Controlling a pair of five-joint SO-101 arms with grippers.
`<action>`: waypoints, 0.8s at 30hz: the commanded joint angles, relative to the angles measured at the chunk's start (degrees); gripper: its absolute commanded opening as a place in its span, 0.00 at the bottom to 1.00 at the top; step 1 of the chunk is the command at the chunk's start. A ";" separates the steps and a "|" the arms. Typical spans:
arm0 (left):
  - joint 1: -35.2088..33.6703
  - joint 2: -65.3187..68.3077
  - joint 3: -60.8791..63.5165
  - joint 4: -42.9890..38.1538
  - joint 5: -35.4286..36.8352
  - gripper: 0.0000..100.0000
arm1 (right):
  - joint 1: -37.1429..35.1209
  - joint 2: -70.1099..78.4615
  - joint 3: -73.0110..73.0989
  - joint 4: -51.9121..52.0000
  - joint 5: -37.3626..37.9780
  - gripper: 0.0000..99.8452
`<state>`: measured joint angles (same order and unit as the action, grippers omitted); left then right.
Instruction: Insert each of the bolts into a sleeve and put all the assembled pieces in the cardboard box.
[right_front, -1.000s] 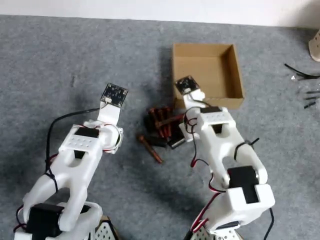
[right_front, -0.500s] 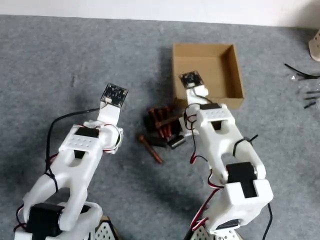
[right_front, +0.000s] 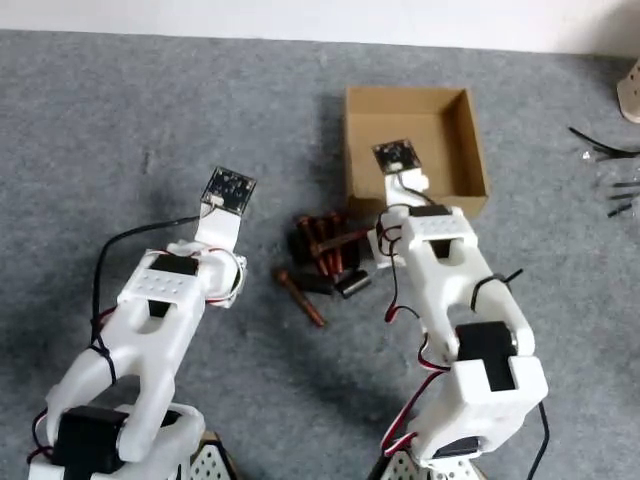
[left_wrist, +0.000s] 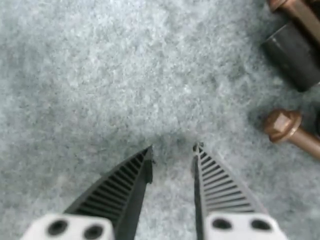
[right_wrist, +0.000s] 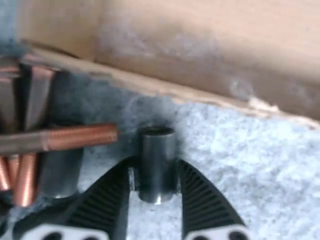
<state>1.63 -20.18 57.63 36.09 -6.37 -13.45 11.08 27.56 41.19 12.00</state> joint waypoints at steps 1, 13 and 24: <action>-0.75 -0.13 -2.24 0.26 0.00 0.14 | -0.57 -2.77 -0.48 1.01 -0.70 0.00; 15.34 -0.57 -1.36 -0.26 19.25 0.14 | -0.04 -19.21 19.47 -8.66 -0.70 0.00; 15.78 -0.22 -1.45 -0.44 32.26 0.13 | 2.59 -19.12 19.82 -11.74 -0.70 0.00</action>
<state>16.40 -20.18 57.63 36.09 19.65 -11.87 -5.80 47.52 31.08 11.74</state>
